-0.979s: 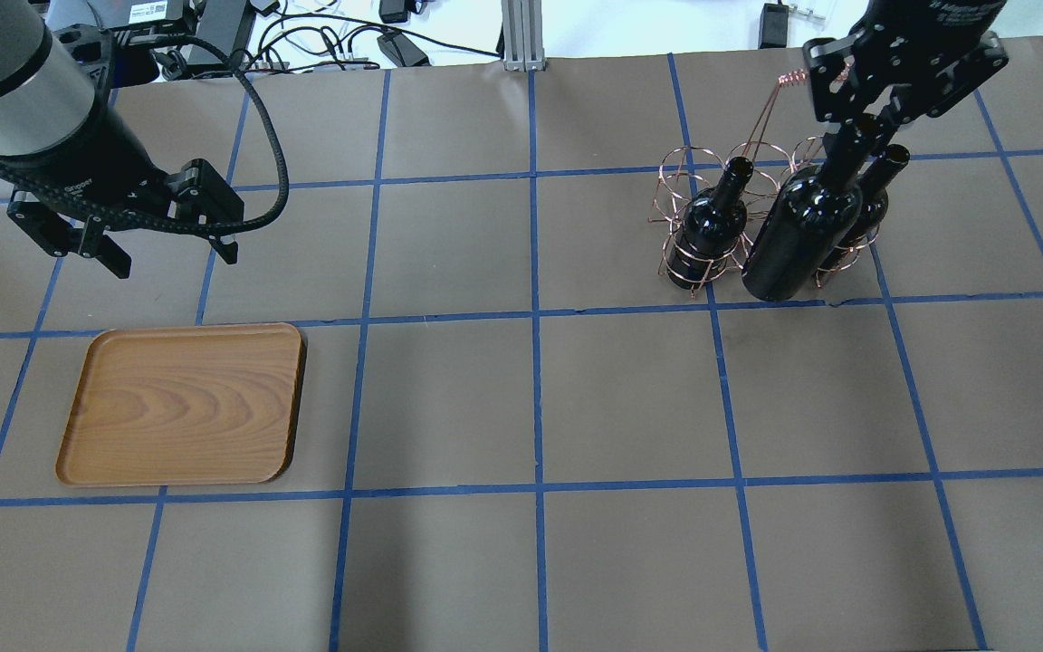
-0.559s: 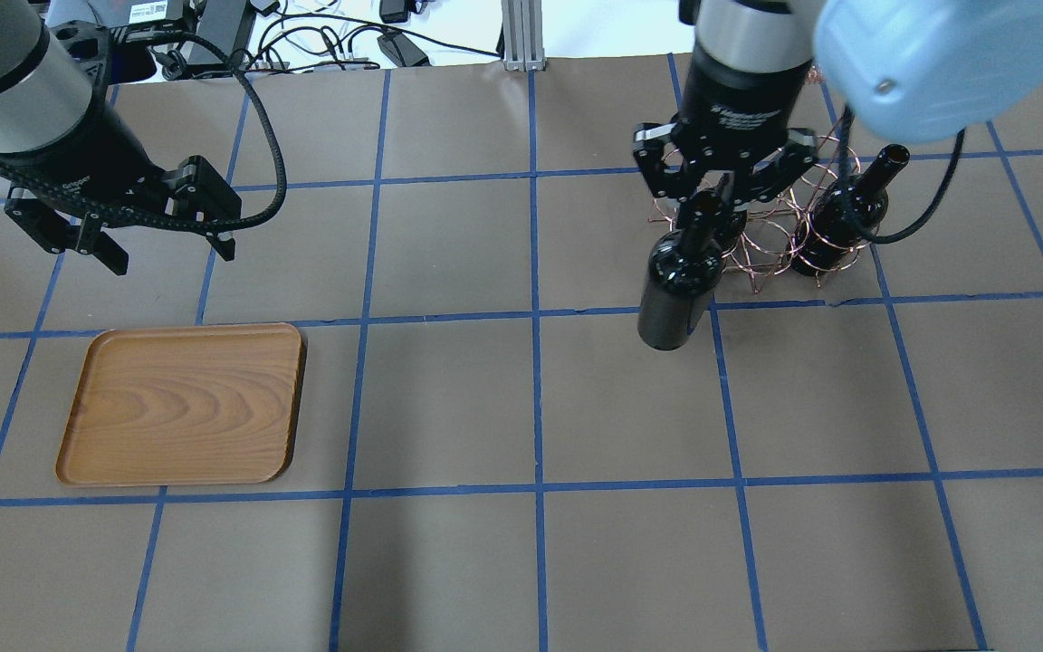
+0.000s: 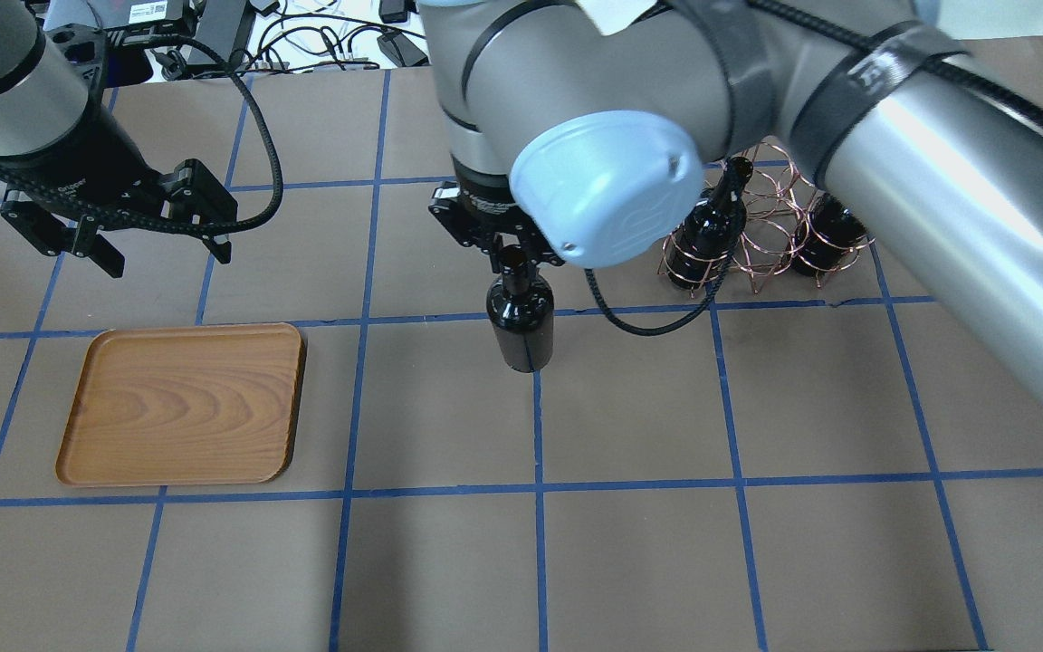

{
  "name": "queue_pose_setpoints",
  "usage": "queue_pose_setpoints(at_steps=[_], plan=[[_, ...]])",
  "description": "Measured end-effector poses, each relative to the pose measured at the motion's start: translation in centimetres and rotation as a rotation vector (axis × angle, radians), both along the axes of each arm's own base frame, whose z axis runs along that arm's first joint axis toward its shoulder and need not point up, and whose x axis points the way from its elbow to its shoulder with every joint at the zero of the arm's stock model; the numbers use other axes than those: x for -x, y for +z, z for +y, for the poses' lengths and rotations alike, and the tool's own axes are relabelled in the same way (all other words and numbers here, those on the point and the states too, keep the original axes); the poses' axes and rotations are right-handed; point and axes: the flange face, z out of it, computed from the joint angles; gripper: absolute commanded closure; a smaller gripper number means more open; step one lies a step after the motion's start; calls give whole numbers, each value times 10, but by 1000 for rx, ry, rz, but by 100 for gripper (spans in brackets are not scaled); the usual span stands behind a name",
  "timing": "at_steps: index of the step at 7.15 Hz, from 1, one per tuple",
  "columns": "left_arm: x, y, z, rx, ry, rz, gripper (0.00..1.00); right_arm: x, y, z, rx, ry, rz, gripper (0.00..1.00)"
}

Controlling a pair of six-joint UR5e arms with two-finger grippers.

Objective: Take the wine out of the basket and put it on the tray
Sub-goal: 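Stand the bottle upright on the table and release it with the right gripper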

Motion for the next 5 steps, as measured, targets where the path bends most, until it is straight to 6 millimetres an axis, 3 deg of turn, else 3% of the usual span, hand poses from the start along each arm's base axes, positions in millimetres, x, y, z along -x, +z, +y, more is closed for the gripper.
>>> queue_pose_setpoints(at_steps=[2, 3, 4, 5], plan=[[0, 0, 1, -1, -4, -1, 0, -40, -9, -1, -3, -63, -40, 72], [-1, 1, 2, -1, -4, -1, 0, -49, -12, -1, -1, -79, -53, 68], [-2, 1, 3, -3, -2, -2, 0, -54, -15, -1, -3, -84, -57, 54], [-2, 1, 4, -4, 0, -1, 0, -58, -19, 2, -7, -79, -56, 30]])
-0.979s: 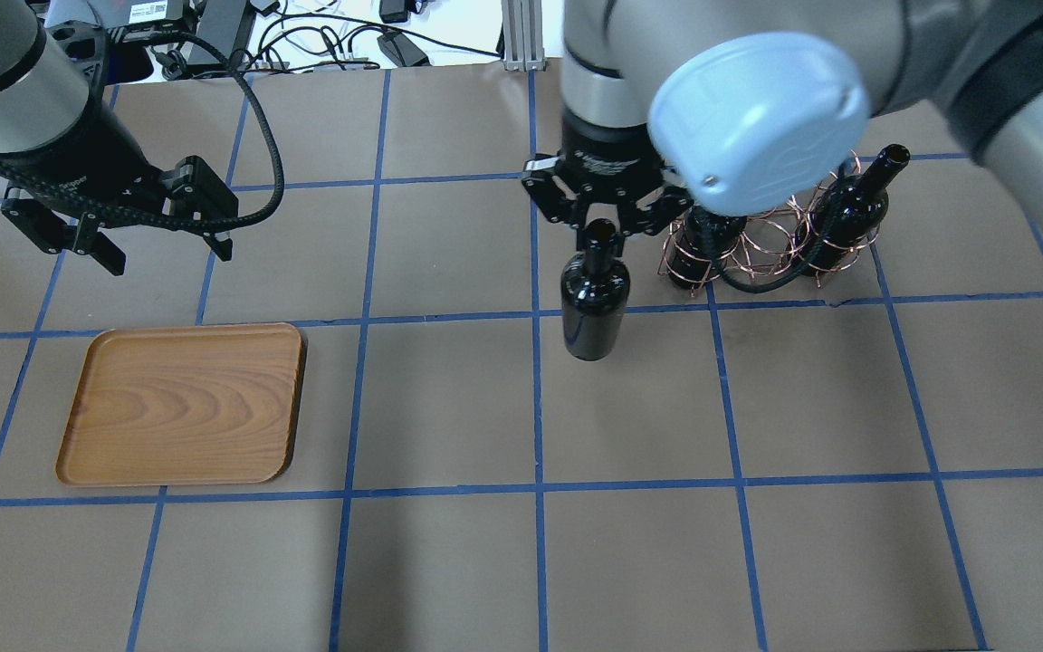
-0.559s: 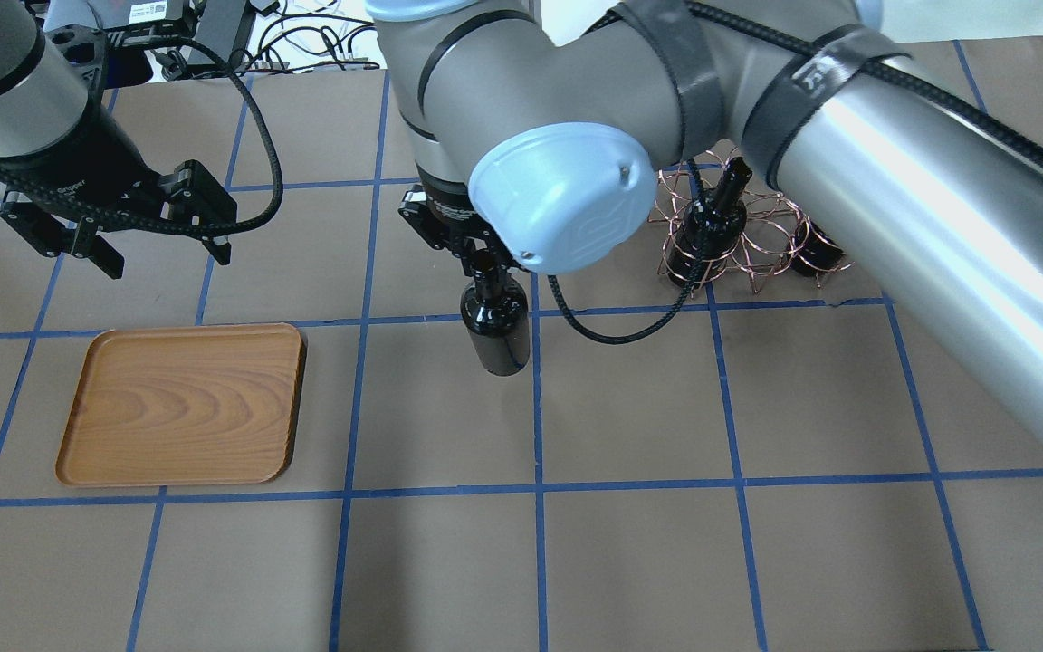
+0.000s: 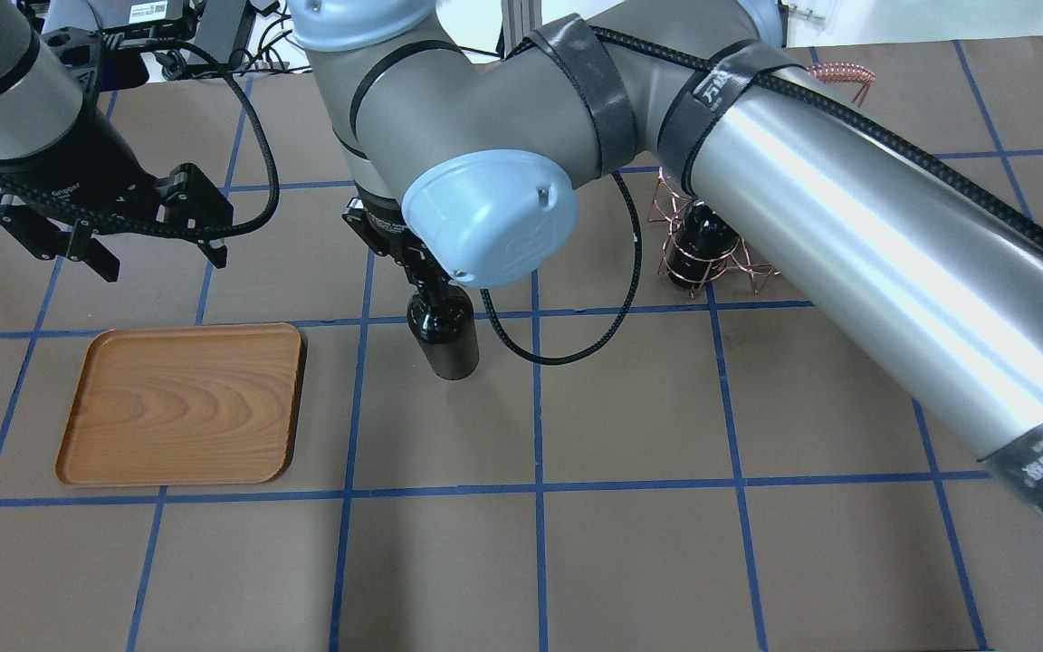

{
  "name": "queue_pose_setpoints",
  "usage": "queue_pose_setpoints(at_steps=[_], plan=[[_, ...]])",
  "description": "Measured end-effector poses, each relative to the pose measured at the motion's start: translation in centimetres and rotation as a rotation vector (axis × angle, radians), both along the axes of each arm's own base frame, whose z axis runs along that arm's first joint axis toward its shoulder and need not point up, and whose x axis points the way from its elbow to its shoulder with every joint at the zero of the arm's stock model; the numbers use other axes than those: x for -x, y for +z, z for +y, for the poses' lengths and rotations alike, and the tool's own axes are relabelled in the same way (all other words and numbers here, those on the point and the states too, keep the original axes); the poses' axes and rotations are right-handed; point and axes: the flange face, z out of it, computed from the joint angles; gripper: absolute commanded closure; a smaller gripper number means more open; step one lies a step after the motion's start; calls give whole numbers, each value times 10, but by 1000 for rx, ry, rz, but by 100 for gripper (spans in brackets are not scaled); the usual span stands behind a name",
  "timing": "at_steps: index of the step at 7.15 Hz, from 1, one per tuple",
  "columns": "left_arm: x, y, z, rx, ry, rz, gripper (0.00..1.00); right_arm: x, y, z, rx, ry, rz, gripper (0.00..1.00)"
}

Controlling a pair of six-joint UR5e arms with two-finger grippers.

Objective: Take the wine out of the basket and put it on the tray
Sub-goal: 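Stand the bottle upright on the table and release it with the right gripper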

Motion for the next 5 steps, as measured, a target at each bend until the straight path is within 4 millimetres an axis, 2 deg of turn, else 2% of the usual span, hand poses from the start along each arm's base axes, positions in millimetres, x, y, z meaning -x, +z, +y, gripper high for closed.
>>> queue_pose_setpoints(at_steps=[3, 5], plan=[[-1, 2, 2, 2, 1, 0, 0, -6, -6, 6, -8, 22, 8, 11], [0, 2, 4, 3, 1, -1, 0, 8, 6, 1, 7, 49, 5, 5]])
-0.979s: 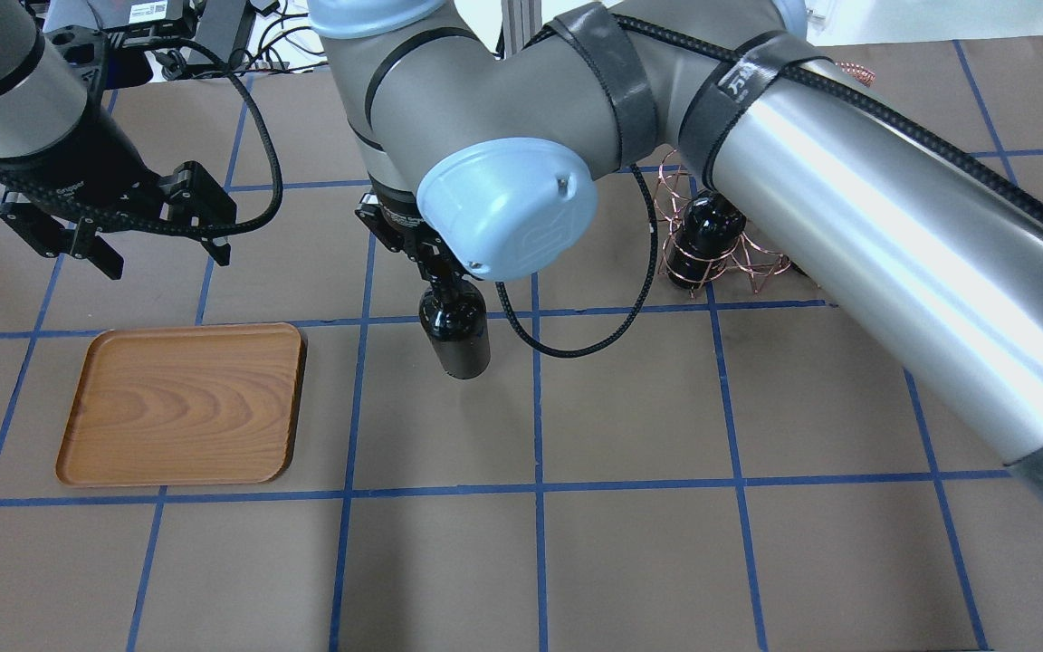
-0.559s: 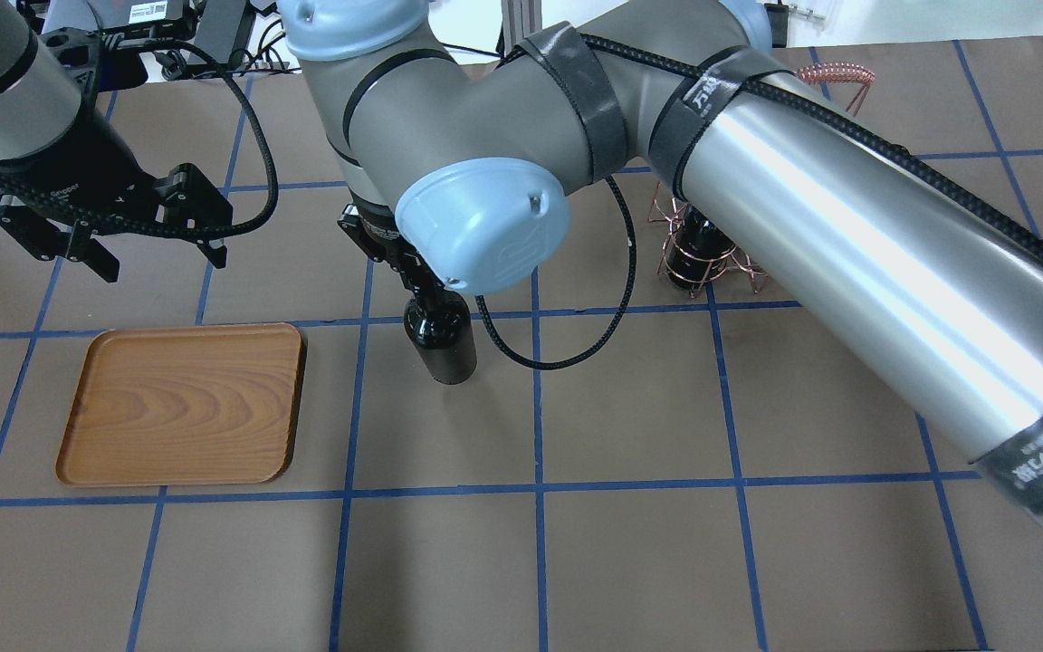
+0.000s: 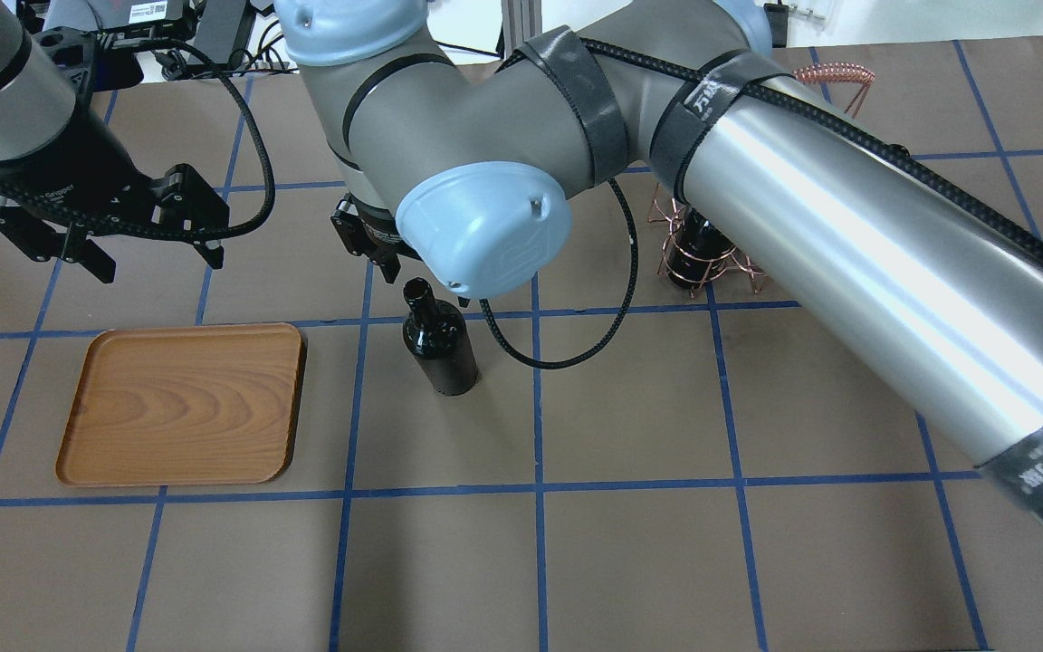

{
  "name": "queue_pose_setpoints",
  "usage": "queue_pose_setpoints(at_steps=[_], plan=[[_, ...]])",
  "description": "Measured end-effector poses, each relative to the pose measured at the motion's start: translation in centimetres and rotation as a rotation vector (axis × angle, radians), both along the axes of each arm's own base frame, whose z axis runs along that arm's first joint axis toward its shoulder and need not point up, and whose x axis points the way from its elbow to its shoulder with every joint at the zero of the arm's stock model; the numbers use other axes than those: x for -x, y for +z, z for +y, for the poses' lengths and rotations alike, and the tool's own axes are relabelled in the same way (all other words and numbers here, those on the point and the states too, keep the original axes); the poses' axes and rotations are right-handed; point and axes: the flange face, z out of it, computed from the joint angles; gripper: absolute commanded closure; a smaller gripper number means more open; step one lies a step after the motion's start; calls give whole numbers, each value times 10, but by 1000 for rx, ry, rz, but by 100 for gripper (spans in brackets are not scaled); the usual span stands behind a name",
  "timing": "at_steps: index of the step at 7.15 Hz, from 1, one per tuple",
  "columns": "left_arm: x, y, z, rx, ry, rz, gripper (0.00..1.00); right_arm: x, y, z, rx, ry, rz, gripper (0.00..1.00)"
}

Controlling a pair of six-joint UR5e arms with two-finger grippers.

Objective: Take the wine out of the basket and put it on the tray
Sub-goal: 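Stand the bottle upright on the table and release it with the right gripper, then lower the left gripper onto the standing bottle's neck while the right gripper withdraws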

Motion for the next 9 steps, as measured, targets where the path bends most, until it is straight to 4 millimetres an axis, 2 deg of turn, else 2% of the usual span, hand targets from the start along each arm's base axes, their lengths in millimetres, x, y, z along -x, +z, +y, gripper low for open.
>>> queue_pose_setpoints(at_steps=[1, 2, 5, 6, 7, 8, 9], plan=[[1, 0, 2, 1, -4, 0, 0, 21, 14, -5, 6, 34, 5, 5], [3, 0, 4, 2, -7, 1, 0, 55, 31, -12, -7, 76, 17, 4], [8, -3, 2, 1, -27, 15, 0, 177, 81, -25, -54, 233, 42, 4], [18, -3, 1, 10, -51, 20, 0, 213, 92, -27, -62, 288, 46, 4], [39, -1, 2, 24, -92, 22, 0, 242, 100, -27, -59, 354, 46, 5], [63, -2, 5, 32, -134, 24, 0, 261, 103, -23, -52, 399, 45, 3], [86, -5, 9, 32, -171, 28, 0, 271, 103, -21, -37, 417, 44, 1]])
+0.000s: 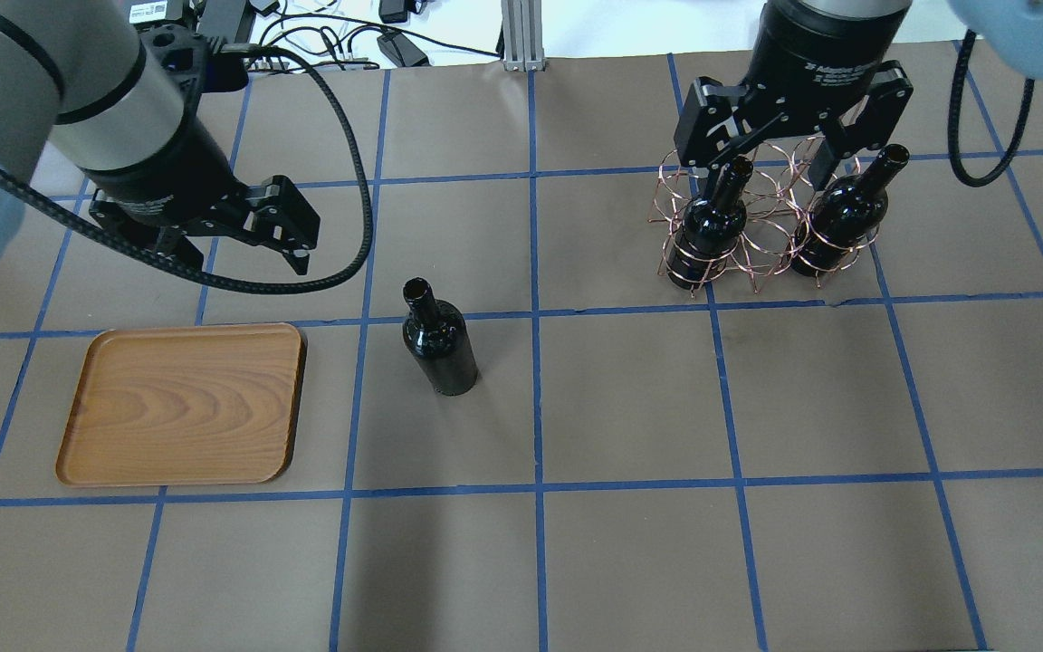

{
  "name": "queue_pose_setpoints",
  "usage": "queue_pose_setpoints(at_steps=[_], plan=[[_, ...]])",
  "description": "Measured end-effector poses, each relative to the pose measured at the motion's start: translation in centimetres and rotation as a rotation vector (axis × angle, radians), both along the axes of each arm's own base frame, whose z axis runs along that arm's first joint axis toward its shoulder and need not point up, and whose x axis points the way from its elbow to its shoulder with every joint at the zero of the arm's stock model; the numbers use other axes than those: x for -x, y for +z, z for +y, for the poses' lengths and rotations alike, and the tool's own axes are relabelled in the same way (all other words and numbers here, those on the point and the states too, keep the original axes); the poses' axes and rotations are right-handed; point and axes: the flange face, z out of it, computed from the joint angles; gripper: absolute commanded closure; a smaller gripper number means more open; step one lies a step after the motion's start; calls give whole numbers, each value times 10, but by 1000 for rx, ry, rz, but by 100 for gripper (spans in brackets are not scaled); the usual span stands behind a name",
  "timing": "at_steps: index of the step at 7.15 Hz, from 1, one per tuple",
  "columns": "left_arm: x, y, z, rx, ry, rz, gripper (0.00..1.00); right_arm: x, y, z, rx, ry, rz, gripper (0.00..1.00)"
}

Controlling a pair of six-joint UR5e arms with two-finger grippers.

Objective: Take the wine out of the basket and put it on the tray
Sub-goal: 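Lower the left gripper onto the standing bottle's neck while the right gripper withdraws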

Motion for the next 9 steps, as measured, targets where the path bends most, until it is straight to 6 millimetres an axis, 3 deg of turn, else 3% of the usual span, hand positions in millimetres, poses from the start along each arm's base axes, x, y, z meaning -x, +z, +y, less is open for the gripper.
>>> queue_pose_setpoints(at_steps=[4, 9], plan=[[68, -33, -5, -5, -79, 24, 0, 4, 7, -5, 87, 1, -7, 0], [89, -95, -32, -55, -101, 18, 0, 6, 14, -3, 127, 13, 11, 0]])
